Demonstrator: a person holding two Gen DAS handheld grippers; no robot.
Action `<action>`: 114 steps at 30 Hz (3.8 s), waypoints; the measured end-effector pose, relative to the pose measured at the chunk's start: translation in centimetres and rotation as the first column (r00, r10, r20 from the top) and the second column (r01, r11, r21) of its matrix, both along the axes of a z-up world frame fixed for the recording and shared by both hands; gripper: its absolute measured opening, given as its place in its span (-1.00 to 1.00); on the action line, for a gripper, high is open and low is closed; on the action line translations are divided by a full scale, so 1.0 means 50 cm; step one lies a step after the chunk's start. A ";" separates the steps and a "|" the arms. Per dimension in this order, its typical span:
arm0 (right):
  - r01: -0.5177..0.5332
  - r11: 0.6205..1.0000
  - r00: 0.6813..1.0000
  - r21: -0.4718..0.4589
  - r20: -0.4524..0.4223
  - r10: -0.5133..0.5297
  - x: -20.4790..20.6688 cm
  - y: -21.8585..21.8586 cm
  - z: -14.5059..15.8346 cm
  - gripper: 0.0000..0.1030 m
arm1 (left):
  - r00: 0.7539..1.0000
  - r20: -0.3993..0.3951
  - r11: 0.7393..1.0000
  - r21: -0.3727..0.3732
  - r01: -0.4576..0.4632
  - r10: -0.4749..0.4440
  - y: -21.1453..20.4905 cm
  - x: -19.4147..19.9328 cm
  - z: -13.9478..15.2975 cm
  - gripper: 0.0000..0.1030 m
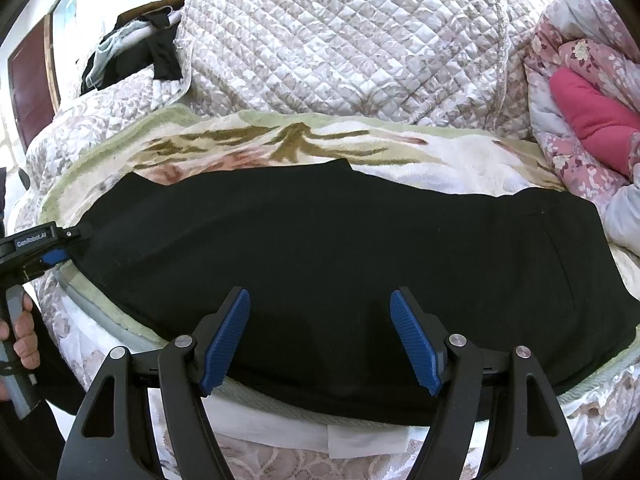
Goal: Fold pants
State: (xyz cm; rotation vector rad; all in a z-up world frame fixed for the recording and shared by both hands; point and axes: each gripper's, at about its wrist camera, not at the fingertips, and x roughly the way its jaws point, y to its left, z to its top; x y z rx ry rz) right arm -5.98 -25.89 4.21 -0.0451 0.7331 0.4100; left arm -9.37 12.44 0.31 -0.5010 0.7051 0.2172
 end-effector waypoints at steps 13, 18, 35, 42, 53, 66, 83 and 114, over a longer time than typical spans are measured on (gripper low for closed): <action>0.028 0.998 1.000 0.050 -0.012 -0.027 0.004 -0.019 0.009 0.41 | 0.990 0.030 0.990 0.033 0.140 -0.141 -0.031 0.051 0.063 -0.86; 0.053 0.996 0.998 0.068 -0.024 -0.051 0.005 -0.035 0.014 0.41 | 0.960 0.061 0.961 0.066 0.268 -0.272 -0.095 0.093 0.107 -0.86; 0.277 0.942 0.957 0.190 -0.142 -0.253 0.036 -0.186 0.007 0.41 | 0.660 -0.060 0.659 0.050 0.751 -0.749 -0.461 0.116 0.027 -0.86; 0.090 0.983 0.986 0.162 -0.152 -0.066 0.081 -0.109 0.009 0.41 | 0.649 -0.027 0.649 -0.019 0.760 -0.760 -0.442 0.107 0.026 -0.82; 0.224 0.913 0.954 0.341 -0.270 -0.133 0.057 -0.199 -0.010 0.39 | 0.631 -0.002 0.630 -0.074 0.773 -0.775 -0.430 0.082 0.025 -0.39; 0.128 0.912 0.934 0.389 -0.358 0.022 0.140 -0.114 -0.037 -0.18 | 0.817 -0.074 0.812 0.086 0.577 -0.572 -0.277 0.150 0.067 -0.31; 0.119 0.895 0.929 0.431 -0.366 0.053 0.206 -0.115 -0.039 -0.95 | 0.854 -0.074 0.855 0.009 0.518 -0.516 -0.234 0.158 0.014 -0.31; 0.055 0.990 0.981 0.128 -0.192 -0.029 0.133 -0.081 -0.001 -0.64 | 0.793 -0.080 0.782 0.132 0.609 -0.604 -0.325 0.106 0.027 -0.30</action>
